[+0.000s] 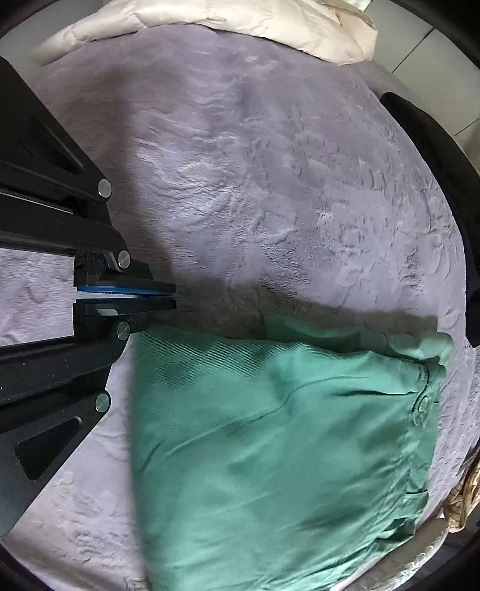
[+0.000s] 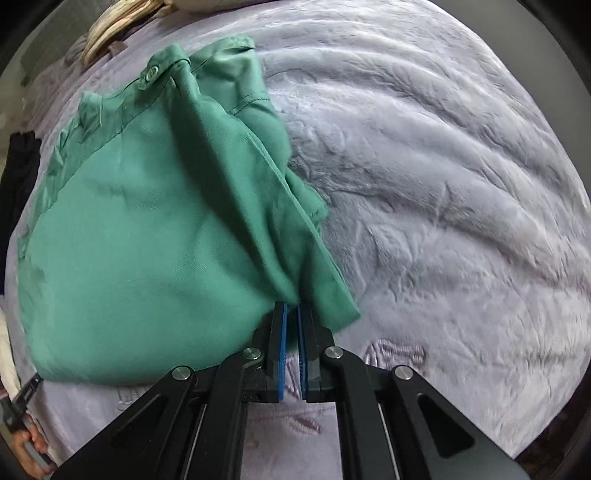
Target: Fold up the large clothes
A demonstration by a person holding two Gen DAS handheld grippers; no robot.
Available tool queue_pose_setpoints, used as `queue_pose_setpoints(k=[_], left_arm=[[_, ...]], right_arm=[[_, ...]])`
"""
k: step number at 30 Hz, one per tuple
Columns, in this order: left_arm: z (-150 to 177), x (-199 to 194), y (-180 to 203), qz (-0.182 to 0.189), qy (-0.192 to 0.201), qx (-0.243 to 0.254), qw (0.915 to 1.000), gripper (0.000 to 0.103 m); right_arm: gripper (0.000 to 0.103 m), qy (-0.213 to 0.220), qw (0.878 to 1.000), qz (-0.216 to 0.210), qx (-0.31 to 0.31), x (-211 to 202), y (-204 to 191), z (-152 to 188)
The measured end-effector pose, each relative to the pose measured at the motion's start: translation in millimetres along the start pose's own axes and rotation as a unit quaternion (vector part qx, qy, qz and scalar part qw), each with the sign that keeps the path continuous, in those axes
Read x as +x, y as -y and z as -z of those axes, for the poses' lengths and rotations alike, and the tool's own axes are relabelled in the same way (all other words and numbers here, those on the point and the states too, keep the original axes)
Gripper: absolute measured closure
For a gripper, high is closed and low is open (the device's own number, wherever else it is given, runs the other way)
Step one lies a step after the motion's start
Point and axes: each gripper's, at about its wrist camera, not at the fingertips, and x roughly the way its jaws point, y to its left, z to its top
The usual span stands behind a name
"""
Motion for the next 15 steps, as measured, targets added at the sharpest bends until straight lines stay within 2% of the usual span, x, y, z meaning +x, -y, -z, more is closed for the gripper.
queue_pose_setpoints(k=[4,7,8,9,13,15], left_arm=[[24.3,-21.5,-6.9,0.011,-0.006,-0.007,0.9999,0.102],[39.9,-33.1,-7.8,0.015,-0.007,-0.002,0.9999,0.102],[43.7,-36.4,-7.1,0.018,-0.008,-0.003,0.9998,0.102],[51.2,-40.8,-4.4,0.018,-0.009,-0.004,0.9998,0.102],[75.8,-57.2,-0.1,0.01,-0.009,-0.002,0.9999,0.102],[83.4,-61.5,-4.6,0.01,-0.009,-0.001,0.9999,0.102]], right_arm=[[0.093,0.004,1.0,-0.014,0.001,-18.3,-12.5,13.0],[0.067,0.002,1.0,-0.027,-0.003,-25.6,-27.6,24.1],[0.053,0.001,1.0,-0.03,-0.004,-27.7,-34.2,29.5],[0.05,0.001,0.999,-0.033,-0.008,-29.6,-41.6,35.9],[0.05,-0.013,0.998,-0.054,-0.021,-31.3,-64.5,54.4],[0.045,-0.025,0.997,-0.067,-0.022,-31.5,-74.5,64.1]])
